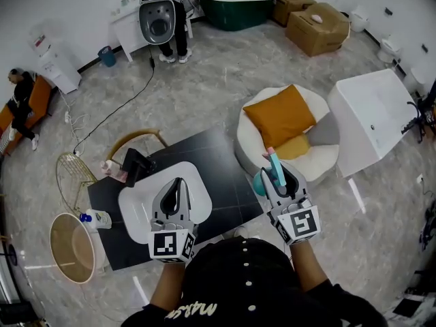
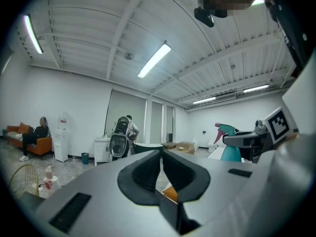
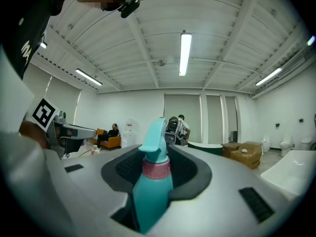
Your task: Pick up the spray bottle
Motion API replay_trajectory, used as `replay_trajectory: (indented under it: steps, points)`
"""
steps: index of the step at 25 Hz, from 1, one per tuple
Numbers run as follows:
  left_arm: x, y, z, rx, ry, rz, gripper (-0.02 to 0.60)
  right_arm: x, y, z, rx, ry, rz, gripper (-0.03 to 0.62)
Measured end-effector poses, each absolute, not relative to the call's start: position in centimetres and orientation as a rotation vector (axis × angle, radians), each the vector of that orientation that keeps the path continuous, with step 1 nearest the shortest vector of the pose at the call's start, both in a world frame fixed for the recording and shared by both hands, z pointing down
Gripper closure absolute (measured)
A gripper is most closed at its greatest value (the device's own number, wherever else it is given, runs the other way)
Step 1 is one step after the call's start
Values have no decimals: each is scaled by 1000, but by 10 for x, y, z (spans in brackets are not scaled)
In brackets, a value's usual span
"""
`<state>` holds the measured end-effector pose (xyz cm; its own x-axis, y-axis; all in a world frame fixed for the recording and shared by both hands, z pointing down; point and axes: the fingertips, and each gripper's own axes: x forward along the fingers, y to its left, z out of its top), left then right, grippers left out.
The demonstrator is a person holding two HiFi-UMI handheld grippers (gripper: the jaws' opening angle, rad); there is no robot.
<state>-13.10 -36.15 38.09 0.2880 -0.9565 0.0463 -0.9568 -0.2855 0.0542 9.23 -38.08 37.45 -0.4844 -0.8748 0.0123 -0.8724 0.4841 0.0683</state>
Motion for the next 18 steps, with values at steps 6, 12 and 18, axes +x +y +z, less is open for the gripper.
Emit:
replay_trajectory:
  steps: [6,12,18]
  points:
    - [-140,-358,382,2445,-1855,15,554,82,-384,375,1538,-2668,-70,461]
    - [-143,-355,383,2438,-1864,21,554,75,-384,373,1516,-2715,-99,461]
    - [-143,-356,381,2445,-1867,19,554,75,-386,374,1512,-2695,-86,461]
